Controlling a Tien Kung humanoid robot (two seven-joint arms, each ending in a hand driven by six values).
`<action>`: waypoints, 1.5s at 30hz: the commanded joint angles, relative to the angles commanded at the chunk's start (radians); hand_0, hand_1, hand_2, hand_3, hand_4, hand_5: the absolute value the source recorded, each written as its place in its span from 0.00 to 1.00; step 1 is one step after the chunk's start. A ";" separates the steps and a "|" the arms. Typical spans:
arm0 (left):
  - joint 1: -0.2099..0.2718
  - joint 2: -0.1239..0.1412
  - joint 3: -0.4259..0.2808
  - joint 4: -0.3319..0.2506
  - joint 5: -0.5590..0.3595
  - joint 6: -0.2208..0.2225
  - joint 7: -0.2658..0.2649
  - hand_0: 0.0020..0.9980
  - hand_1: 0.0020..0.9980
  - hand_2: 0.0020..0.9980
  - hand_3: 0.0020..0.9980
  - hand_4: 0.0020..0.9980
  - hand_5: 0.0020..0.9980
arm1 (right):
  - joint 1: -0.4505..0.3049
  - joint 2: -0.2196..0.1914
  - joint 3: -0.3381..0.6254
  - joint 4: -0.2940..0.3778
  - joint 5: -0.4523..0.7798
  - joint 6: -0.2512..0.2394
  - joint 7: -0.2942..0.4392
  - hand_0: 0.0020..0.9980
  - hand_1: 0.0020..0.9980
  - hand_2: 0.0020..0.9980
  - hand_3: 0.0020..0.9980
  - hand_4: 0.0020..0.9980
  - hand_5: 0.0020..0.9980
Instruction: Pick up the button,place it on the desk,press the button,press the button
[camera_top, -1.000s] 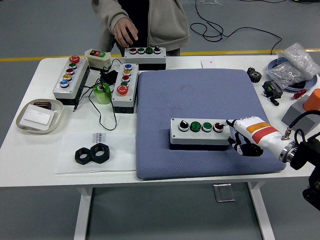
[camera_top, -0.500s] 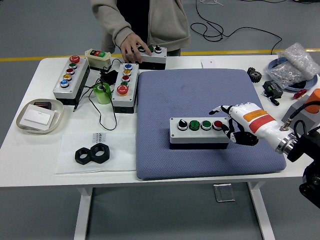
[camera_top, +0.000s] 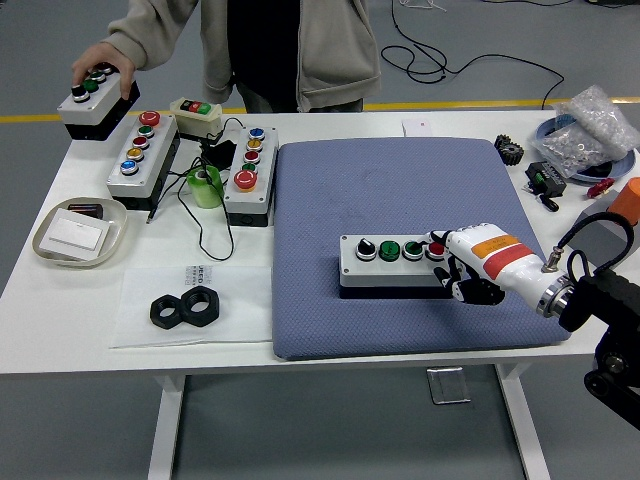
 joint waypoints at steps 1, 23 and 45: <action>0.001 0.000 -0.001 0.000 0.001 0.000 0.000 0.72 0.82 0.84 0.81 0.59 1.00 | -0.001 -0.001 -0.003 -0.001 -0.001 0.002 -0.001 0.36 0.10 0.22 0.78 0.45 0.00; 0.008 0.001 -0.008 0.000 0.012 0.000 0.004 0.72 0.82 0.84 0.81 0.59 1.00 | -0.039 -0.028 0.128 0.094 0.121 -0.029 0.000 0.38 0.23 0.37 1.00 0.75 0.07; 0.002 0.001 -0.001 0.000 -0.002 0.001 -0.001 0.72 0.82 0.84 0.81 0.59 1.00 | -0.140 -0.007 0.400 0.080 1.009 -0.177 0.174 0.96 0.89 0.98 1.00 0.87 0.33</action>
